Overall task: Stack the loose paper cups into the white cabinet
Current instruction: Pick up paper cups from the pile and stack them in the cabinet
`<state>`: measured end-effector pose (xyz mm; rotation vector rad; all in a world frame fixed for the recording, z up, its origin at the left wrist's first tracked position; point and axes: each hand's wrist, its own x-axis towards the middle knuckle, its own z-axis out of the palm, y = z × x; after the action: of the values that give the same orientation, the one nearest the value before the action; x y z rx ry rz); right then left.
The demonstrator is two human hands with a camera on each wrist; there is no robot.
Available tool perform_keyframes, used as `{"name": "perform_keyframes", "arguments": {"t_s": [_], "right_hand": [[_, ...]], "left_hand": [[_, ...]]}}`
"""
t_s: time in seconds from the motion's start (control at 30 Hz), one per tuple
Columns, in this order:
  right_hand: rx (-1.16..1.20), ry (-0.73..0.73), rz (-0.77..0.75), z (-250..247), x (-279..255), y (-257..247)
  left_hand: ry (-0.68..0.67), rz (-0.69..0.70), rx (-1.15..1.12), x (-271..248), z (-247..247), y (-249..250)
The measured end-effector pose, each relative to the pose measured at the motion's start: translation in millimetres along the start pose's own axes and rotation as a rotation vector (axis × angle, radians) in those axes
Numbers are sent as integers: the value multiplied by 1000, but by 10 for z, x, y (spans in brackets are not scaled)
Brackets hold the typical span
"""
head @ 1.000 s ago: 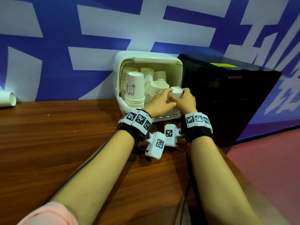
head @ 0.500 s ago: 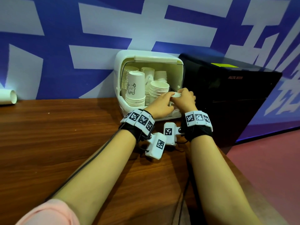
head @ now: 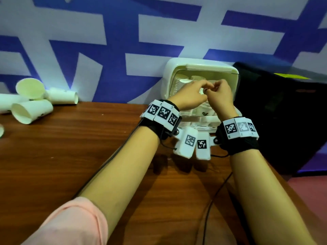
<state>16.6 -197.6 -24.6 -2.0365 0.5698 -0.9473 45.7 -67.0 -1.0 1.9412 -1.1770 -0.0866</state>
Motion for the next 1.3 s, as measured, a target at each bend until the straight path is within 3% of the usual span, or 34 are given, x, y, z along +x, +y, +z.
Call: {"name": "perform_keyframes", "arguments": {"t_s": [0.33, 0.6, 0.83, 0.97, 1.17, 1.3], "right_hand": [[261, -371, -56, 868, -634, -749], [182, -523, -121, 1336, -1069, -1185], [189, -624, -170, 1742, -1575, -1630], [163, -740, -225, 2010, -1940, -1951], [126, -995, -291, 2415, -2608, -2417], [33, -1073, -292, 2681, -2972, -2681]], "left_hand": [[29, -197, 175, -908, -924, 11], [108, -341, 283, -1500, -1476, -50], [272, -470, 365, -2342, -2038, -172], [366, -609, 472, -2959, -2407, -321], [363, -883, 535, -3849, -2894, -550], [363, -998, 558, -4320, -3135, -768]]}}
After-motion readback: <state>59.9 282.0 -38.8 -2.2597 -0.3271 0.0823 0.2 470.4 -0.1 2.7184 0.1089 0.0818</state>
